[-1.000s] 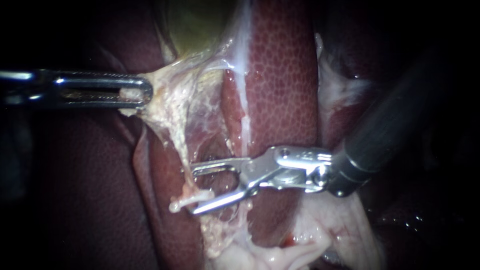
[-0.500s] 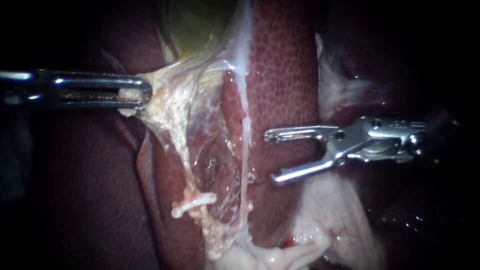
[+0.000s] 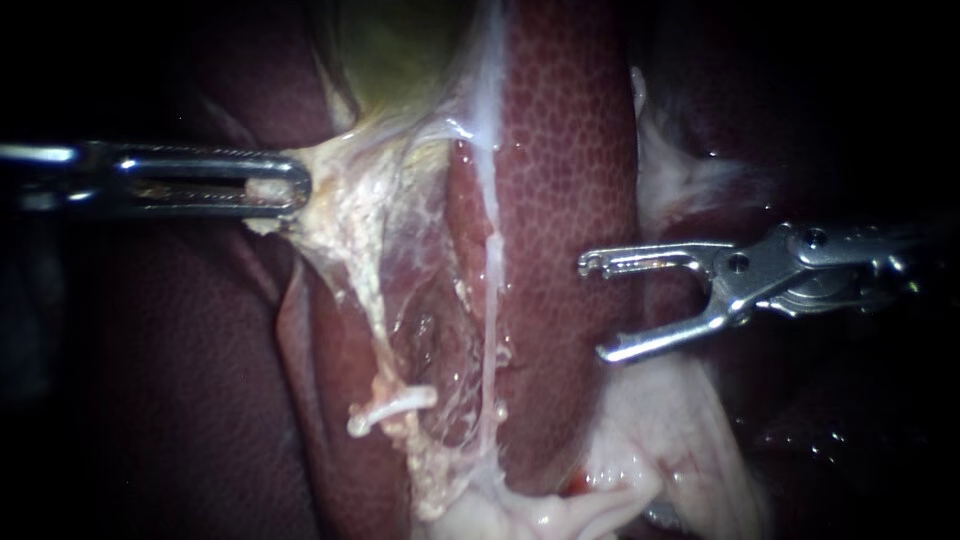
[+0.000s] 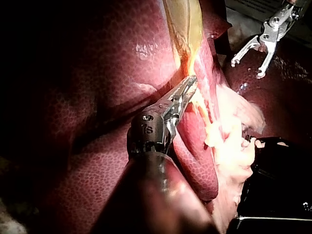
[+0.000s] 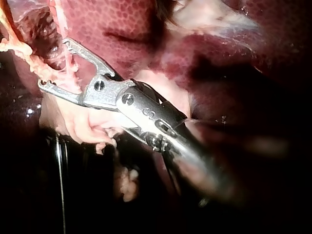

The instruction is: Going back first clip left tube

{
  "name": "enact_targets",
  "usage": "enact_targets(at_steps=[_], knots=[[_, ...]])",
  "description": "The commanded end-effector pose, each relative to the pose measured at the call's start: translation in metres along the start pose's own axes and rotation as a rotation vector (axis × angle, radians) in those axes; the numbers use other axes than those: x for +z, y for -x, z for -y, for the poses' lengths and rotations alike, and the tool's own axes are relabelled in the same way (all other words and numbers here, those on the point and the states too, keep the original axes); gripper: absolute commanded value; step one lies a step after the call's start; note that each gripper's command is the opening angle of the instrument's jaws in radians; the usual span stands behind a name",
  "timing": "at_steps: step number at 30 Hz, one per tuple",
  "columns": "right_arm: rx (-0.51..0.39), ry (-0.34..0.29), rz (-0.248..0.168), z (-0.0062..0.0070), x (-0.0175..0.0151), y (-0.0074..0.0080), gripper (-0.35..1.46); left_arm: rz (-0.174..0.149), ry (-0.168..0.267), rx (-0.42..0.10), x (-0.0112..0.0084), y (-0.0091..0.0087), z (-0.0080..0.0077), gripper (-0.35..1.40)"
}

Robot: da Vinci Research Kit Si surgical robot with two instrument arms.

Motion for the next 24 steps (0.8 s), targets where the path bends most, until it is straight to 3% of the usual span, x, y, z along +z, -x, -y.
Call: enact_targets(at_steps=[1, 10, 18, 24], knots=[[0.0, 0.0, 0.0, 0.0, 0.0, 0.0001, 0.6, 0.0, -0.001, 0.002, 0.0003, -0.0001, -0.0002, -0.35], [-0.001, 0.0, 0.0, 0.0002, 0.0001, 0.0, 0.6, 0.0, -0.007, 0.009, 0.0032, -0.0013, -0.0021, -0.35], [-0.001, 0.0, 0.0, 0.0003, 0.0001, -0.0001, 0.6, -0.013, -0.022, 0.018, 0.0064, -0.0028, -0.0021, -0.35], [-0.002, 0.001, -0.001, 0.0004, 0.0003, -0.0002, 0.6, -0.022, -0.027, 0.023, 0.0077, -0.0036, -0.0018, -0.35]])
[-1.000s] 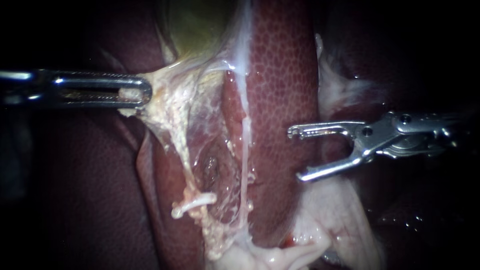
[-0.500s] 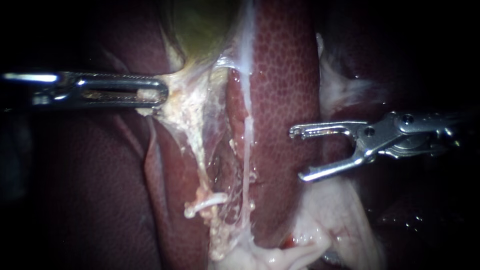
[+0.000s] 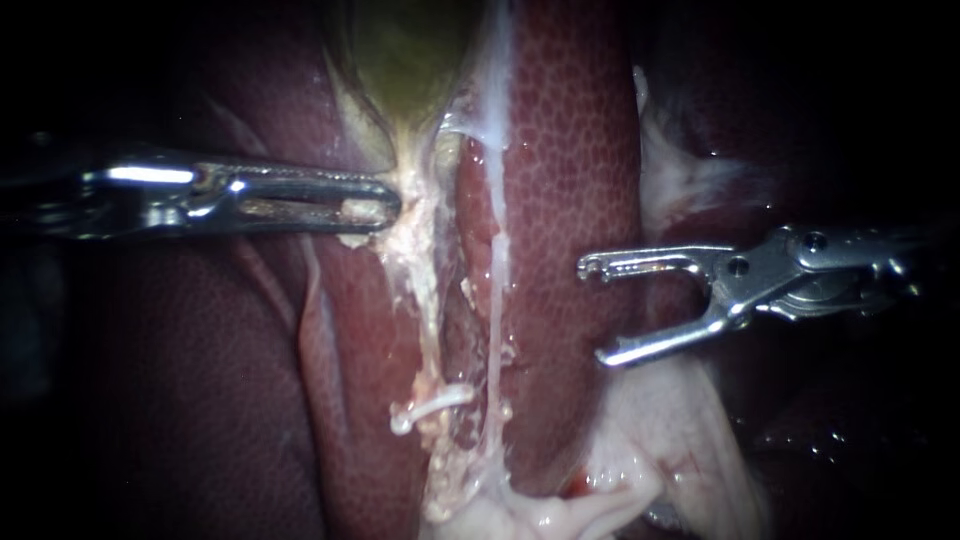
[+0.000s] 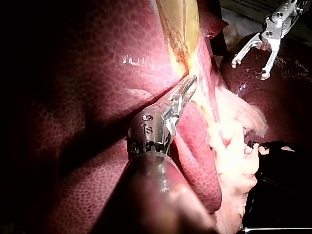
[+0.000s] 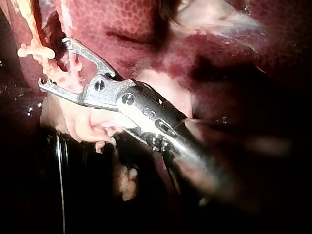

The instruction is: Going back first clip left tube

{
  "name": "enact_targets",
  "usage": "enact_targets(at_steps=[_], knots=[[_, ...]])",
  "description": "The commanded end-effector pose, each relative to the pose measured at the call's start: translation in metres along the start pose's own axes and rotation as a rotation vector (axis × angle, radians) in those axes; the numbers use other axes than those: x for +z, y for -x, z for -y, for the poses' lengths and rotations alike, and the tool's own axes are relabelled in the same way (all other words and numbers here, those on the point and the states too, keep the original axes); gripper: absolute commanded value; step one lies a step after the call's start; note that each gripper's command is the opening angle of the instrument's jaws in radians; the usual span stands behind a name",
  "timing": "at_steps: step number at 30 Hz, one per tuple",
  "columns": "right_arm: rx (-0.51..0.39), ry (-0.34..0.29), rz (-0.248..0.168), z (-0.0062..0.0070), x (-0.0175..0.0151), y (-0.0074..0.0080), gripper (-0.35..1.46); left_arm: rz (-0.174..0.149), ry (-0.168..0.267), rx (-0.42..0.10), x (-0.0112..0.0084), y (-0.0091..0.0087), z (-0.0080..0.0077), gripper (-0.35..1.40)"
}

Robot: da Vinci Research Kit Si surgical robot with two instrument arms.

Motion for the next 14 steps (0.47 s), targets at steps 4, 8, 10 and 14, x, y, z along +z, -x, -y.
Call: enact_targets(at_steps=[4, 8, 10, 14], knots=[[0.0, 0.0, 0.0, 0.0, 0.0, -0.0001, 0.6, 0.0, 0.002, 0.0, 0.0, 0.0, 0.0, -0.35], [0.0, 0.0, -0.001, 0.0, 0.0, -0.0001, 0.6, 0.0, 0.001, 0.0, 0.0, 0.0, 0.0, -0.35], [0.0, 0.001, -0.001, 0.0, 0.0, -0.0001, 0.6, 0.0, 0.001, 0.0, 0.0, 0.0, 0.0, -0.35], [0.0, 0.001, -0.001, 0.0, 0.0, -0.0001, 0.6, 0.0, 0.001, 0.0, 0.0, 0.0, -0.0001, -0.35]])
